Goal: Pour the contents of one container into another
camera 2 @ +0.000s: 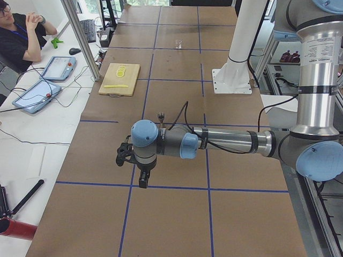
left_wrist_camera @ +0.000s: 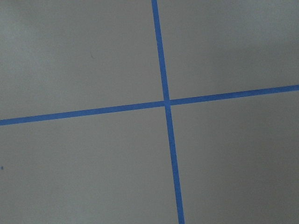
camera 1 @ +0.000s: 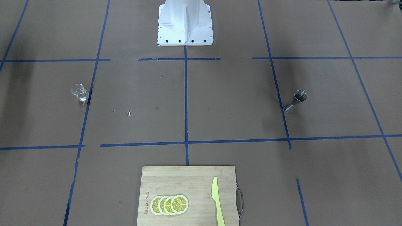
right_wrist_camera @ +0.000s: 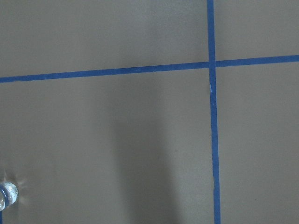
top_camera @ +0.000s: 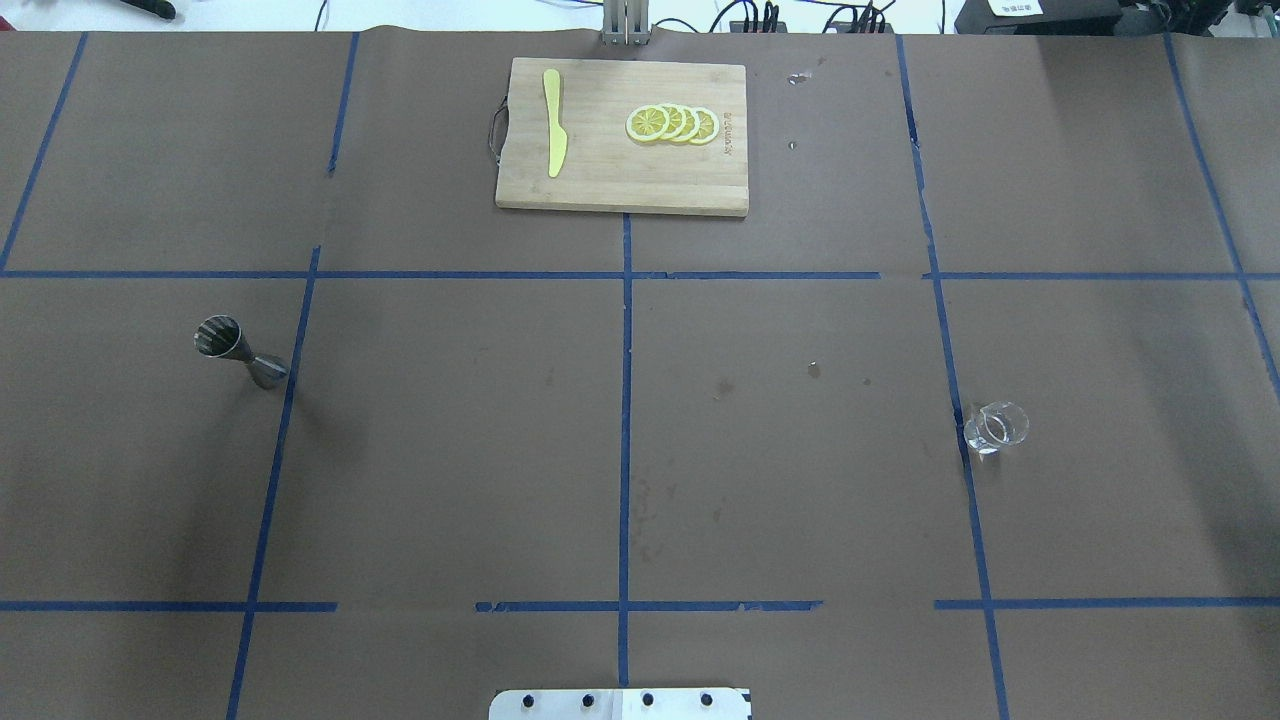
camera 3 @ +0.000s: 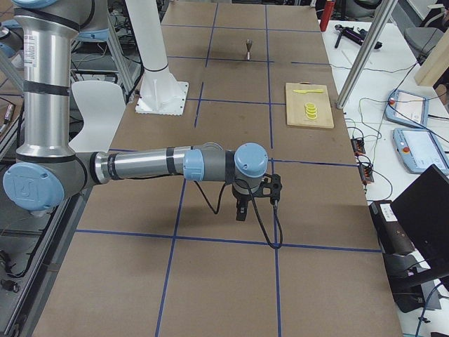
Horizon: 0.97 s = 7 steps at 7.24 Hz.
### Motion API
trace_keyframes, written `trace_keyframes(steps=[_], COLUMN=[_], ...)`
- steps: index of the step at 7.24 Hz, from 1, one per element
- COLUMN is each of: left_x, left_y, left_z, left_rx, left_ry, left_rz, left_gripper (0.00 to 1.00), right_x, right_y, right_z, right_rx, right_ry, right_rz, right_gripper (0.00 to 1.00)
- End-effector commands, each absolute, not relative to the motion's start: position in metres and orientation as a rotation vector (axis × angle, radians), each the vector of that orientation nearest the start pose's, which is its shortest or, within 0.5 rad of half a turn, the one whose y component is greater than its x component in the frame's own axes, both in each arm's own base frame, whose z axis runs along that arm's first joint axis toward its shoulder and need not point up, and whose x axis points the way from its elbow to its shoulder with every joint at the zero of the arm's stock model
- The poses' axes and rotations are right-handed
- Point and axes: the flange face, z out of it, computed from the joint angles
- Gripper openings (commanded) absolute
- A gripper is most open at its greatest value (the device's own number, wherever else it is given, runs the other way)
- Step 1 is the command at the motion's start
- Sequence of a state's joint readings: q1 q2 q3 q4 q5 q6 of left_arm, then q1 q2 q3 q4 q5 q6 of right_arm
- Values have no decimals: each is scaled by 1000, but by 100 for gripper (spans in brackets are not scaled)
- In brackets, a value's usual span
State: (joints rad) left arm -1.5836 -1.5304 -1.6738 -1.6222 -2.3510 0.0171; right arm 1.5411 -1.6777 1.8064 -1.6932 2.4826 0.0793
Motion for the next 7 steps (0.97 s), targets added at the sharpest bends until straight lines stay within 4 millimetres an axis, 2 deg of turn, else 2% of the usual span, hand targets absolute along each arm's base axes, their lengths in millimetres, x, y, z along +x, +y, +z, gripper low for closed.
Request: trace_keyframes(steps=[1, 3, 4, 7], left_x=[-70, -71, -71, -70], left_y=[-475, -474, -474, -475], left_z=[626, 622, 621, 623], left_rx=[107, 121, 123, 121], left_ry=[771, 767, 767, 769], left_rz=[44, 53, 55, 53], left_gripper=[100, 100, 100, 100], right_x=[44, 51, 59, 91], right_y=[-429, -422, -425, -422], right_z=[612, 645, 654, 650], right_rx=[-32, 45, 93, 133], right_ry=[-917, -860, -818, -824], right_rz=[29, 9, 13, 80], right_gripper=[100, 100, 100, 100])
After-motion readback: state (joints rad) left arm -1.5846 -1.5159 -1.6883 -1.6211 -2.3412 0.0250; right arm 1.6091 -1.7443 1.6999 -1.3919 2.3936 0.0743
